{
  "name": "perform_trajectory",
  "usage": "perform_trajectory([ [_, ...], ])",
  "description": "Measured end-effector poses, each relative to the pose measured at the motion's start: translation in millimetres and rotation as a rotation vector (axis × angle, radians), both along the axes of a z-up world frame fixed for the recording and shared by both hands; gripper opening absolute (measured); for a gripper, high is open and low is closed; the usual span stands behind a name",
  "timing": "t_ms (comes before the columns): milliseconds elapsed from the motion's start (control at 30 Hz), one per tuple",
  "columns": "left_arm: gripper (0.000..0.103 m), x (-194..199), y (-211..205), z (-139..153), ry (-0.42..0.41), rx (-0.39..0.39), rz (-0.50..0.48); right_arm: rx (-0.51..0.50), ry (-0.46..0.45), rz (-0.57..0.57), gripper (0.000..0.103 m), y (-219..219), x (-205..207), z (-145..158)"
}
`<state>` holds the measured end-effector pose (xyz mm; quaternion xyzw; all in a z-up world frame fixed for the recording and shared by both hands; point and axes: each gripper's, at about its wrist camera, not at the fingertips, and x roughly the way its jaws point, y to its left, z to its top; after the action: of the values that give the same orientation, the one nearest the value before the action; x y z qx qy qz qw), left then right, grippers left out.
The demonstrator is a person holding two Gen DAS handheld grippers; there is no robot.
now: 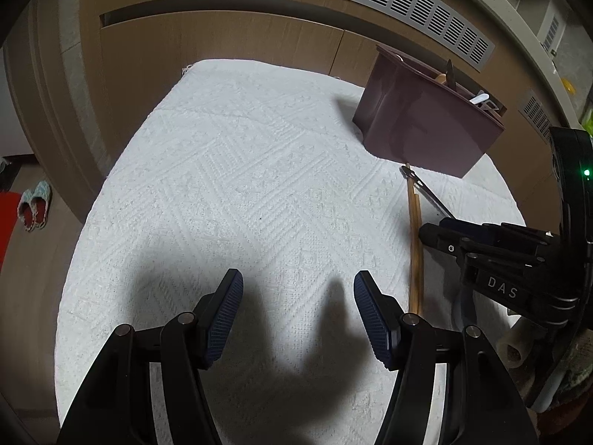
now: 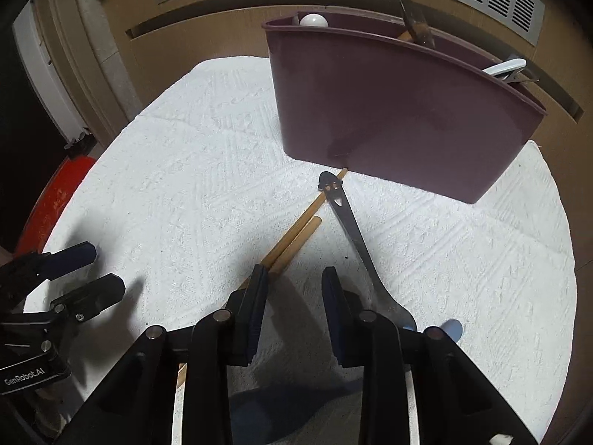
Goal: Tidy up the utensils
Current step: 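Move both open grippers down toward the wooden chopsticks on the towel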
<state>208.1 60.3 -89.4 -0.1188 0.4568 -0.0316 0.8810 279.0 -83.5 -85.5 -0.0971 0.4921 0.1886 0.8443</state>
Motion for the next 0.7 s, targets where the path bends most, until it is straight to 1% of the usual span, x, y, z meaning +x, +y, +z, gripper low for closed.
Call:
perform_trajectory([
  [133, 0.063, 1.0, -2.2, -1.9, 0.001, -0.008, -0.006, -0.032, -0.022, 0.011, 0.027, 14.1, -0.2, 0.5],
  [167, 0.063, 0.6, -3.1, -1.8, 0.000, -0.008, -0.010, -0.058, -0.004, 0.016, 0.028, 16.2, 2.1, -2.2],
  [200, 0.063, -0.2, -3.7, -1.3, -0.001, -0.009, -0.015, -0.064, -0.040, 0.015, 0.028, 17.8, 2.2, -1.2],
  [267, 0.063, -1.7, -3.7, 0.0, -0.004, -0.008, -0.021, -0.086, -0.044, 0.027, 0.027, 19.7, 2.3, -1.6],
  [333, 0.063, -1.9, -2.6, 1.8, -0.010, -0.006, -0.029, -0.088, -0.038, 0.037, 0.027, 15.0, 1.1, -1.3],
  [400, 0.063, -1.8, -4.1, 4.6, -0.022, -0.010, -0.049, -0.099, -0.048, 0.028, 0.026, -0.9, -4.0, -1.0],
  [500, 0.063, 4.6, -17.5, 12.6, -0.063, 0.004, -0.117, -0.125, -0.080, -0.008, 0.025, -32.1, -10.9, -2.7],
  [533, 0.063, 8.8, -23.8, 14.5, -0.070, 0.007, -0.146, -0.120, -0.080, -0.018, 0.026, -40.2, -11.3, -3.2],
  [600, 0.063, 19.1, -37.2, 15.4, -0.073, 0.013, -0.203, -0.065, -0.062, -0.044, 0.027, -62.8, -12.8, -1.9],
  [667, 0.063, 33.8, -54.8, 12.5, -0.056, 0.026, -0.264, 0.006, -0.046, -0.066, 0.027, -75.9, -13.7, 3.1],
  [700, 0.063, 41.3, -64.7, 9.5, -0.038, 0.042, -0.293, 0.035, -0.057, -0.069, 0.027, -81.3, -16.0, 6.8],
])
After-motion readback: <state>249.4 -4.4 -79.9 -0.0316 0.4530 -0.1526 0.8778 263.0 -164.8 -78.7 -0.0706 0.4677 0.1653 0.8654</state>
